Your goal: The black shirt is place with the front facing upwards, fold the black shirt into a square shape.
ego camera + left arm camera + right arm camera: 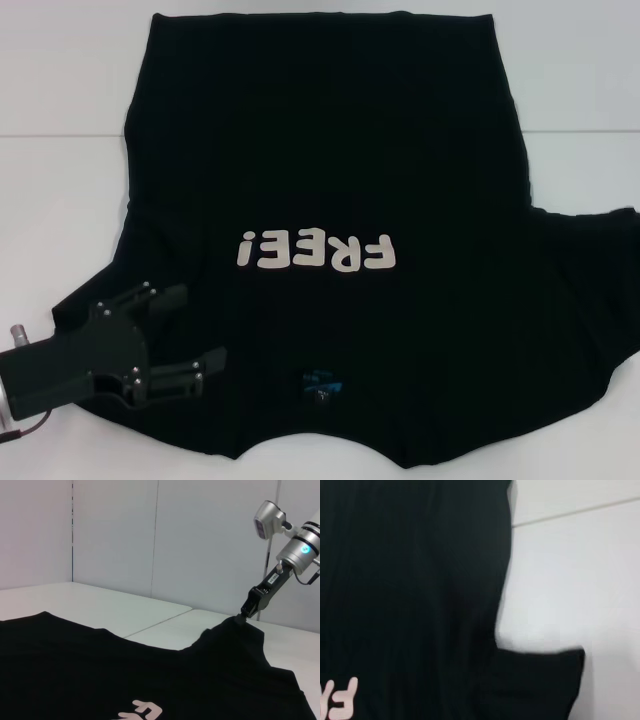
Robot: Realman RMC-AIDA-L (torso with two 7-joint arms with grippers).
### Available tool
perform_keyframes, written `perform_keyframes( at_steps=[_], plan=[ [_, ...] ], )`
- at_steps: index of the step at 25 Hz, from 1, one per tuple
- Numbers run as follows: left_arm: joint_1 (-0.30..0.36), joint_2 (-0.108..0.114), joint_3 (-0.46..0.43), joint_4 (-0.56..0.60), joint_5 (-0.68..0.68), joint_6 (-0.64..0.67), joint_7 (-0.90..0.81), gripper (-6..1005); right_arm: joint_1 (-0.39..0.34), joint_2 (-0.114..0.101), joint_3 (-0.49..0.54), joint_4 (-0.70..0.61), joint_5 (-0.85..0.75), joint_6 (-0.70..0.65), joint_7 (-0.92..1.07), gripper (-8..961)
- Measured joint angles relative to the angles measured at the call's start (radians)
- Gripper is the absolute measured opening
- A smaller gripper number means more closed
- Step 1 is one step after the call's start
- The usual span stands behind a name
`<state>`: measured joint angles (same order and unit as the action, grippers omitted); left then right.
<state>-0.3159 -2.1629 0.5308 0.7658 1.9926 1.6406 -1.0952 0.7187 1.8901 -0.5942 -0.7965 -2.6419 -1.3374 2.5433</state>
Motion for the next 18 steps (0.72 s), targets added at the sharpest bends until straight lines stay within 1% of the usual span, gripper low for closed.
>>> perform_keyframes(
  at_steps=[8, 13, 18],
  plan=[
    [0.000, 0.000, 0.000, 0.003, 0.000, 0.001, -0.002, 950, 0.014, 0.000, 0.001, -0.022, 0.005, -0.012, -0.006, 4],
    [0.000, 0.000, 0.000, 0.003, 0.000, 0.001, -0.002, 949, 0.049, 0.010, -0.001, -0.023, 0.009, -0.038, -0.010, 4],
    [0.000, 0.000, 0.001, 0.003, 0.000, 0.001, -0.002, 950, 0.090, 0.028, -0.020, -0.019, 0.005, -0.051, 0.006, 4]
  ],
)
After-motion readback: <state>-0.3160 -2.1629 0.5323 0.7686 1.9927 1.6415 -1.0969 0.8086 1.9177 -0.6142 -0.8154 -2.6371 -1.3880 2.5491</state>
